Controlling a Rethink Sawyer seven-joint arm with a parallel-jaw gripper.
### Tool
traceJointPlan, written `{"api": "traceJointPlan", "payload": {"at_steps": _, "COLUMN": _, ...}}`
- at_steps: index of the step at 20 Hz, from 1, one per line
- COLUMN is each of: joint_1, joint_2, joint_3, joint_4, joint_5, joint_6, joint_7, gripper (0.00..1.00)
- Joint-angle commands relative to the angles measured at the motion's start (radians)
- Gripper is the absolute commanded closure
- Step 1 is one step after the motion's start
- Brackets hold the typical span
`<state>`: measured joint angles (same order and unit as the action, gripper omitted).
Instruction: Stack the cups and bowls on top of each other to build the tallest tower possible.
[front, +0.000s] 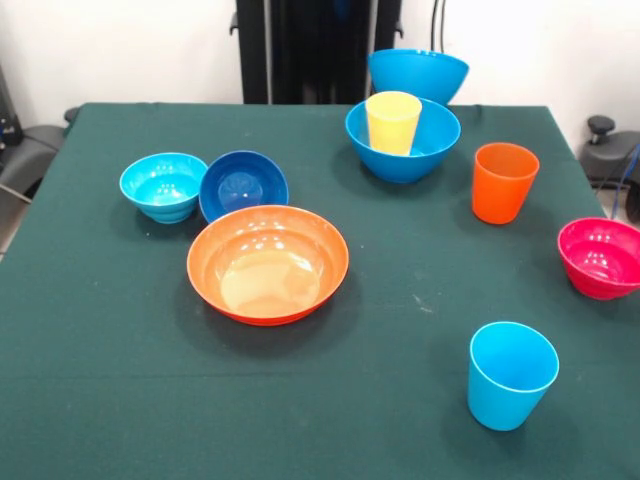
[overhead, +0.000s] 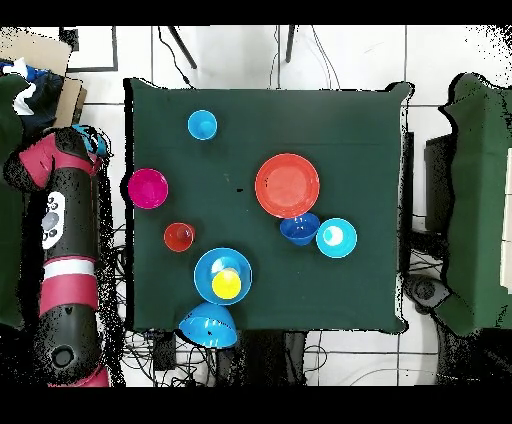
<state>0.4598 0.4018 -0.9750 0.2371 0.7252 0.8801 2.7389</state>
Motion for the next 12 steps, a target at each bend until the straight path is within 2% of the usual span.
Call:
{"api": "traceJointPlan", "payload": {"at_steps": 1, "joint_1": -0.001, "joint_2": -0.016, "joint_3": 0.253, "joint_4": 0.016, "joint_5": 0.025, "joint_6": 0.118, "joint_7": -0.267, "gripper": 1.00}}
{"api": "traceJointPlan", "payload": {"at_steps": 4, "joint_1": 0.002, "joint_2": 0.002, "joint_3": 0.249, "joint_4": 0.002, "joint_5": 0.027, "joint_6": 0.108, "joint_7": -0.249, "gripper": 1.00}}
{"api": "traceJointPlan", "payload": {"at_steps": 9, "joint_1": 0.037, "joint_2": -0.019, "joint_3": 0.289, "joint_4": 0.044, "joint_5": -0.013, "joint_6": 0.095, "joint_7": -0.233, "gripper": 1.00}}
{"api": "traceJointPlan", "payload": {"at_steps": 12, "joint_1": 0.034, "joint_2": 0.005, "joint_3": 0.280, "joint_4": 0.016, "joint_5": -0.012, "joint_6": 0.083, "joint_7": -0.219, "gripper": 1.00}}
